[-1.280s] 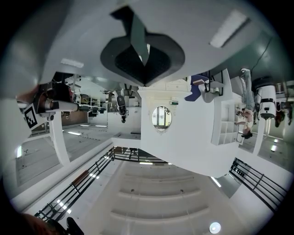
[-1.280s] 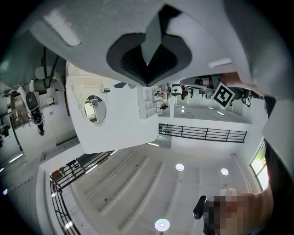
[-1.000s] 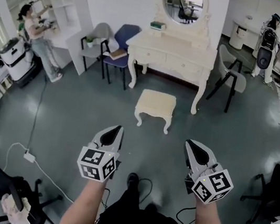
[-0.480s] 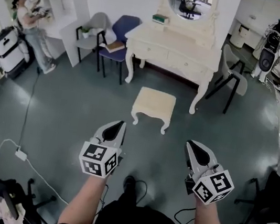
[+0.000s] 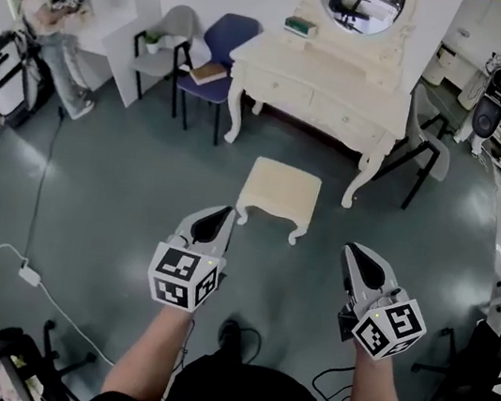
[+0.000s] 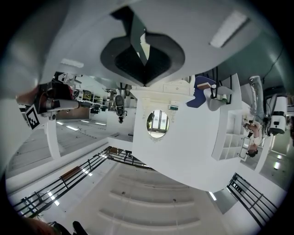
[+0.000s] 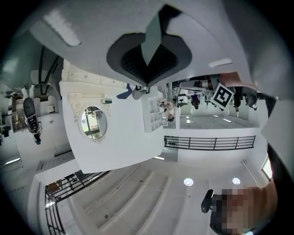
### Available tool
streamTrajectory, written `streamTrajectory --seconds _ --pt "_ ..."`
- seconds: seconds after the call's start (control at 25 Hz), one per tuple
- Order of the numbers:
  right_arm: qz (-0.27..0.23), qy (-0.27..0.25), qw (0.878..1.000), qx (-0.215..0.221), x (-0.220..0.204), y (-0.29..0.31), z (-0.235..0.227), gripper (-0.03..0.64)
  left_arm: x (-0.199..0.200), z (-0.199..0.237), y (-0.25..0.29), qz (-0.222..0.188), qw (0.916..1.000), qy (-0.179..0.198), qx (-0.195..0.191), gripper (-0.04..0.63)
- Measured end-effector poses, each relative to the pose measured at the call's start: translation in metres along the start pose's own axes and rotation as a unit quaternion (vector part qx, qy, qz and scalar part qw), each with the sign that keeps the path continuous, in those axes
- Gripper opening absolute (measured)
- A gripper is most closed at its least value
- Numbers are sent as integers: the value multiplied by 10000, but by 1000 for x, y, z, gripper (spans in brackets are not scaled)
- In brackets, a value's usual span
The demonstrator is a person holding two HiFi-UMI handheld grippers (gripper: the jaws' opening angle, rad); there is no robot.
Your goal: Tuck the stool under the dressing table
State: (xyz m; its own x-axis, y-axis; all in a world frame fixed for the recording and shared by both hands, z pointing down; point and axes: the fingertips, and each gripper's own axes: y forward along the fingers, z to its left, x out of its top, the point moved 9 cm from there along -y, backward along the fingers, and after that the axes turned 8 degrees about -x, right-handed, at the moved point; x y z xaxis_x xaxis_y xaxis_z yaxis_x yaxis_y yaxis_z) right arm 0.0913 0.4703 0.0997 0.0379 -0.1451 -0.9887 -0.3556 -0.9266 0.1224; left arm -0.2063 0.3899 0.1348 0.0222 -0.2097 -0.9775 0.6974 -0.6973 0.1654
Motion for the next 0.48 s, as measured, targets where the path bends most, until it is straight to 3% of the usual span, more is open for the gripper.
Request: streamTrajectory --seconds 0.48 --pt "44 -117 9988 -466 21 46 -8 3 8 61 13 8 9998 -90 -149 18"
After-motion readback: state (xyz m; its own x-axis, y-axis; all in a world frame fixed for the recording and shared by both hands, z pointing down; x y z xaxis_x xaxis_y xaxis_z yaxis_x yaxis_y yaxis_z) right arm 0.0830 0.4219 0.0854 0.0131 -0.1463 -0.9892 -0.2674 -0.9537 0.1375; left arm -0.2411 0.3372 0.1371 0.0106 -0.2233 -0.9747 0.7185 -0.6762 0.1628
